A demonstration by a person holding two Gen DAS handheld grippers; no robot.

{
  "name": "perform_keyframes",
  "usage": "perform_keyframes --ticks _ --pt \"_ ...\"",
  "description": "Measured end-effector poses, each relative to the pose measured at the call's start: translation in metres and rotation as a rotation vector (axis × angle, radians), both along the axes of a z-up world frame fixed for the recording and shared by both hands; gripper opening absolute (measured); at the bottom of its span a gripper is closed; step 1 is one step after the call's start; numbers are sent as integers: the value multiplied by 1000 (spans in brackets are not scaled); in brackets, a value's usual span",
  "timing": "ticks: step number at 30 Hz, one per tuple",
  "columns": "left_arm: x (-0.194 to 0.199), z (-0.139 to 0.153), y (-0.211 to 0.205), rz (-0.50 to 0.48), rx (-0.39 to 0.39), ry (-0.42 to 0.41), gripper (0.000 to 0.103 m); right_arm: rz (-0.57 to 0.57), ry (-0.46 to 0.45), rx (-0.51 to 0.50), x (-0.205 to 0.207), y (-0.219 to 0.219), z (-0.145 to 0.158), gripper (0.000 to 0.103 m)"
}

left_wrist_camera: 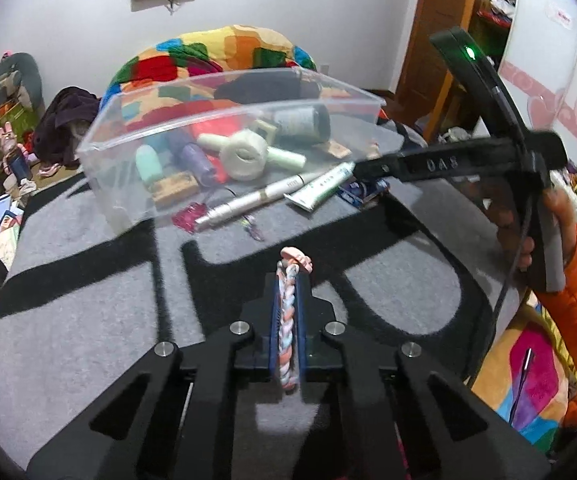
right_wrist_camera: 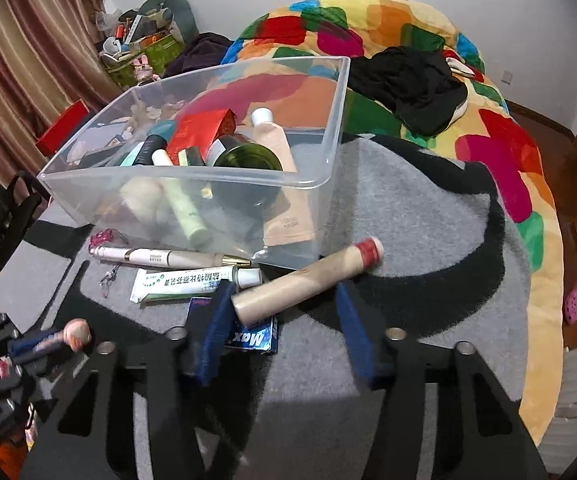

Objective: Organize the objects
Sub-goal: 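Grasp the braided bracelet with the left tool while the right tool grasps the cream spray can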

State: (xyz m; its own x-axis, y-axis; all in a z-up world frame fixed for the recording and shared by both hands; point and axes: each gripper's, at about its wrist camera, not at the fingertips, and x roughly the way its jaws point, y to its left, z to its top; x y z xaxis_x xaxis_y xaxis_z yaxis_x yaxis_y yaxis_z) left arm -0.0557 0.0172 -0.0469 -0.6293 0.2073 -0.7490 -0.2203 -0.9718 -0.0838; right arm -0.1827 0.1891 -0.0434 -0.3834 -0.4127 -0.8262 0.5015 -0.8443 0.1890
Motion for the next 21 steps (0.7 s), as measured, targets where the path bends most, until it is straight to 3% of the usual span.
perform_keyframes --ticks 5,12,15,21 --pt "3 14 -7 29 -2 48 6 -22 -12 -3 8 13 1 30" --pt "-4 33 -21 83 7 104 6 -70 52 66 24 23 12 30" --pt "-8 44 -27 105 21 131 6 -96 88 73 17 15 21 36" --pt "-16 64 -37 130 33 180 6 -146 19 98 -14 8 -3 36"
